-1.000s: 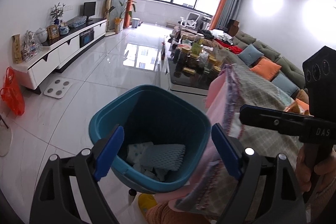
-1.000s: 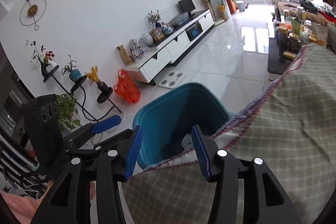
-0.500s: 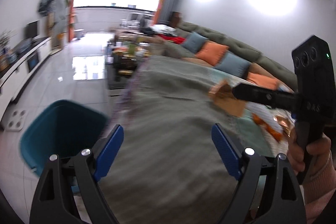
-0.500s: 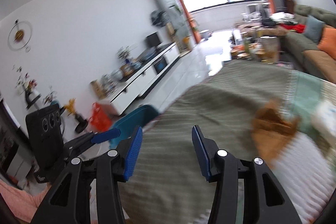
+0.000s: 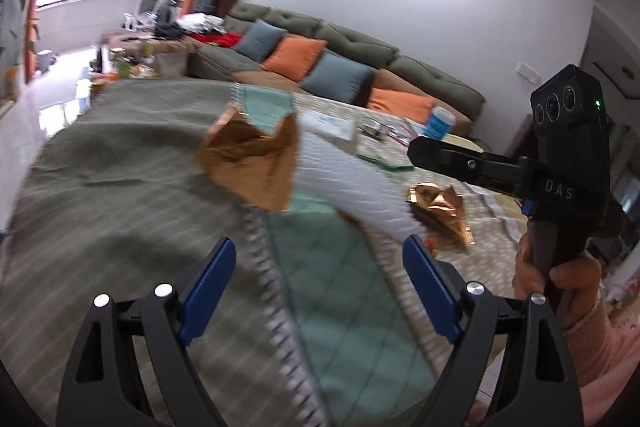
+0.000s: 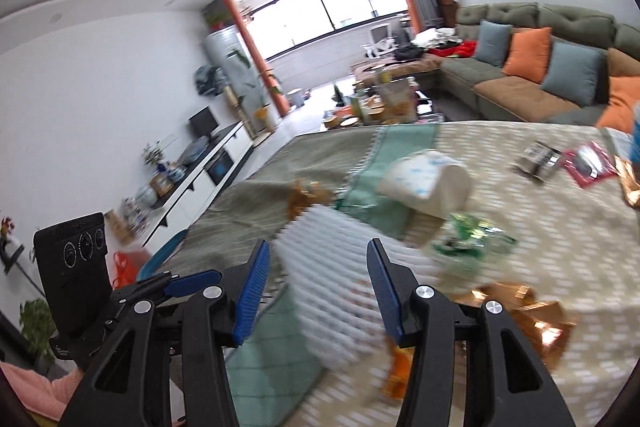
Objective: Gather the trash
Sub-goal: 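Return both tools to the bed and grasp another foam net with the left gripper, then lift the foam net with the left gripper while the right gripper grasps a gold foil wrapper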
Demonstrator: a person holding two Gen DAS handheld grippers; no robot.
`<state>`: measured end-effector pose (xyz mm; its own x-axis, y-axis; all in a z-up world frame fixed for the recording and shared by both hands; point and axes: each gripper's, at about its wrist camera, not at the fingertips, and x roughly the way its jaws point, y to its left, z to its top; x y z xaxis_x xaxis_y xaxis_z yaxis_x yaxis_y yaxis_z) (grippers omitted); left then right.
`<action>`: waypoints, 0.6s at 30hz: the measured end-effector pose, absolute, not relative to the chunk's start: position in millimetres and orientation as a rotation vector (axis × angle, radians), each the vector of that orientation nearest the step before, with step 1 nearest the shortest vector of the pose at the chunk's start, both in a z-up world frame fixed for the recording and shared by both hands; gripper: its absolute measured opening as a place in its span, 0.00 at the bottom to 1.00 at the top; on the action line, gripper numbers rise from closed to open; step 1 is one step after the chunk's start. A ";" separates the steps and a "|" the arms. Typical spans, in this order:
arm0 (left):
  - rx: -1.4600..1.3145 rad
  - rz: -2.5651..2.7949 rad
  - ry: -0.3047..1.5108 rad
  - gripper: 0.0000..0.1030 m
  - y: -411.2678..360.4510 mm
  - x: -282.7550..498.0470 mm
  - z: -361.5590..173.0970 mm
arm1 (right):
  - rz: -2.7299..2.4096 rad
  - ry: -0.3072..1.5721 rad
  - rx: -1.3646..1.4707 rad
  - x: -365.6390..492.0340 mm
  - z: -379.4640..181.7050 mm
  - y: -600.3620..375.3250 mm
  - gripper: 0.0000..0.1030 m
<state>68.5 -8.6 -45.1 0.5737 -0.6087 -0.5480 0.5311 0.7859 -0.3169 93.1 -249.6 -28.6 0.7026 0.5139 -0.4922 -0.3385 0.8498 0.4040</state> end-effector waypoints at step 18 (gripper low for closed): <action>-0.281 -0.773 0.871 0.32 -56.9 133.2 -72.4 | 0.462 0.639 0.340 89.8 -40.6 -278.0 0.50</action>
